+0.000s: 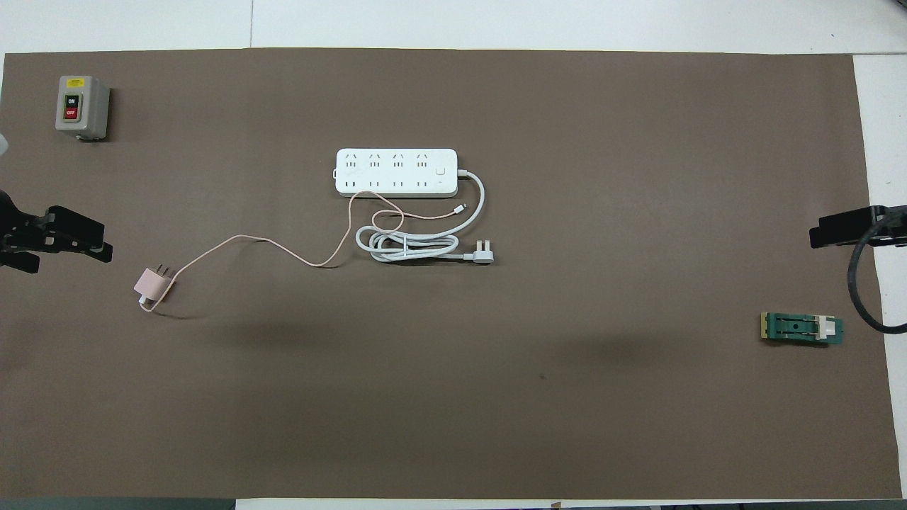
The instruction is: Unplug charger and place it aside
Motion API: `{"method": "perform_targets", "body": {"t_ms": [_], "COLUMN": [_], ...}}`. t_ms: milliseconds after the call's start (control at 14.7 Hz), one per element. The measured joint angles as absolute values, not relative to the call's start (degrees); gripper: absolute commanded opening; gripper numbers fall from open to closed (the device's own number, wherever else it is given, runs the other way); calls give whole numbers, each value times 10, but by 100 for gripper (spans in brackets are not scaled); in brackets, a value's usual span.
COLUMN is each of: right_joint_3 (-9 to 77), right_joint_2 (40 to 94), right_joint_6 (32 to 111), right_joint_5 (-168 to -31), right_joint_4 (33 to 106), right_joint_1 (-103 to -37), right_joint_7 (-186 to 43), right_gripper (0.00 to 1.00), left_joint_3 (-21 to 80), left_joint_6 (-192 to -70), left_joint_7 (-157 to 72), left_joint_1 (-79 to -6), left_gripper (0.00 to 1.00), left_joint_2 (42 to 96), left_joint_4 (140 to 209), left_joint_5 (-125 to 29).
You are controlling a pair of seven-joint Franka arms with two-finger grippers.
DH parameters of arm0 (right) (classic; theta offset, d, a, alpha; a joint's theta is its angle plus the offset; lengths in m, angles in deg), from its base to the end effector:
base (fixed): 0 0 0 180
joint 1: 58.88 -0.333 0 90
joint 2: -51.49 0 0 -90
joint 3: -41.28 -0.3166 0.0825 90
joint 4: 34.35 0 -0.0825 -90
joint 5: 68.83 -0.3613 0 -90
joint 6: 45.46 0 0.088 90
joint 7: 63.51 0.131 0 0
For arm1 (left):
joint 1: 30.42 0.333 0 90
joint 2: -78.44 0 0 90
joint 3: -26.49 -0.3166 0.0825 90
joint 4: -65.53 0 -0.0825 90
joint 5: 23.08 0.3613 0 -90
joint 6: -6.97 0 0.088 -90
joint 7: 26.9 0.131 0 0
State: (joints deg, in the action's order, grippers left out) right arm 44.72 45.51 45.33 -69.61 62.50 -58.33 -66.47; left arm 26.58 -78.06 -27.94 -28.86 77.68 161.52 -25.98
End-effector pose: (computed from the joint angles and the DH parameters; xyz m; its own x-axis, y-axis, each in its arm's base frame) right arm 0.4983 -0.0345 0.6023 0.9998 -0.0178 -0.0006 -0.0178 -0.9996 -0.0199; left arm 0.5148 0.0062 0.5420 0.9782 0.0388 -0.2039 0.0493 -0.9977 0.0466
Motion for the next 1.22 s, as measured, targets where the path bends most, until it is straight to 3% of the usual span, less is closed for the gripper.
{"method": "perform_targets", "body": {"t_ms": [1223], "right_joint_3": [444], "right_joint_2": [455], "right_joint_6": [409], "right_joint_5": [-685], "right_joint_4": [615], "right_joint_1": [-583], "right_joint_7": [-679], "right_gripper": [100], "left_joint_3": [254], "left_joint_6": [-826], "left_joint_7": [-246], "left_joint_1": [-302], "left_gripper": [100], "left_joint_2": [779], "left_joint_4": [1617], "left_joint_5": [-255]}}
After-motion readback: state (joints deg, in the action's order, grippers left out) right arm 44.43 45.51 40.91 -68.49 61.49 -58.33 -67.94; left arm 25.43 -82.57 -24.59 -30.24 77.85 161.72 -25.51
